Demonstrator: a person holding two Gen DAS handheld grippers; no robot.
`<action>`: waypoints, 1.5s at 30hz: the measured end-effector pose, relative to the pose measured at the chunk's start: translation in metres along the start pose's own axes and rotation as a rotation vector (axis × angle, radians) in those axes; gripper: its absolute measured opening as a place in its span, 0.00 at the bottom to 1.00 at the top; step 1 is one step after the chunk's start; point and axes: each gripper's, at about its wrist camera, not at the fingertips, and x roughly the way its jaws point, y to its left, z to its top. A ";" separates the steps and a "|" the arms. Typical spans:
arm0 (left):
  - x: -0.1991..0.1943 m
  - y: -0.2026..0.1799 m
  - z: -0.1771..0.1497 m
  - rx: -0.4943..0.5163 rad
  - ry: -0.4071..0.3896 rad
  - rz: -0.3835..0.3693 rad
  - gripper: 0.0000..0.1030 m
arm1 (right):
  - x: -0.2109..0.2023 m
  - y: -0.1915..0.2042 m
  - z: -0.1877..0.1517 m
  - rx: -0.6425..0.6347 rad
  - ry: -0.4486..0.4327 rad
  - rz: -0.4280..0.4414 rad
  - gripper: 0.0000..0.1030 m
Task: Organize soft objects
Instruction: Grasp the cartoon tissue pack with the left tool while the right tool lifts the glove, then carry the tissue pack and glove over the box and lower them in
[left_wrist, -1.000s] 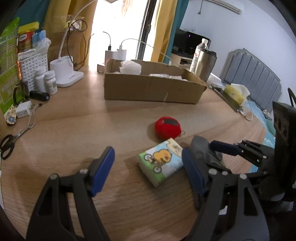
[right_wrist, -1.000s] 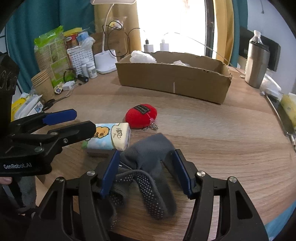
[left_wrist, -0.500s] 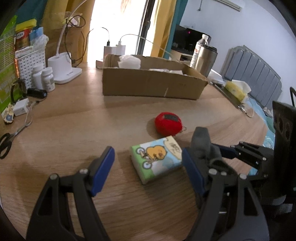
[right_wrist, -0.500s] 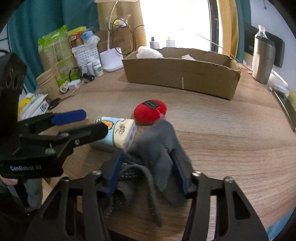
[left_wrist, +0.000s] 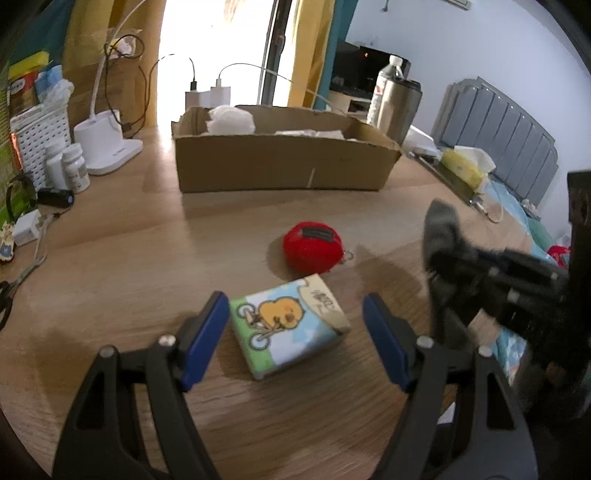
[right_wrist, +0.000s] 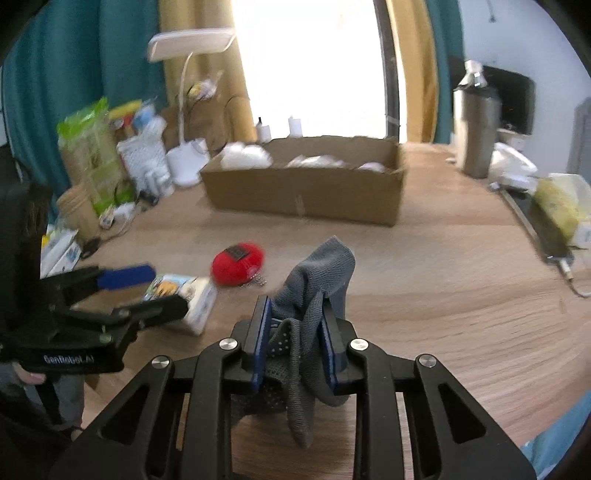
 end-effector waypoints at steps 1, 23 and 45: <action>0.001 -0.002 0.000 0.005 0.001 0.000 0.74 | -0.002 -0.004 0.001 0.006 -0.004 -0.007 0.25; 0.022 -0.006 -0.001 0.046 0.069 0.000 0.73 | 0.030 -0.027 -0.006 0.001 0.107 -0.102 0.40; -0.007 0.003 0.040 0.046 -0.031 -0.014 0.72 | 0.018 -0.022 0.044 -0.047 0.010 -0.072 0.33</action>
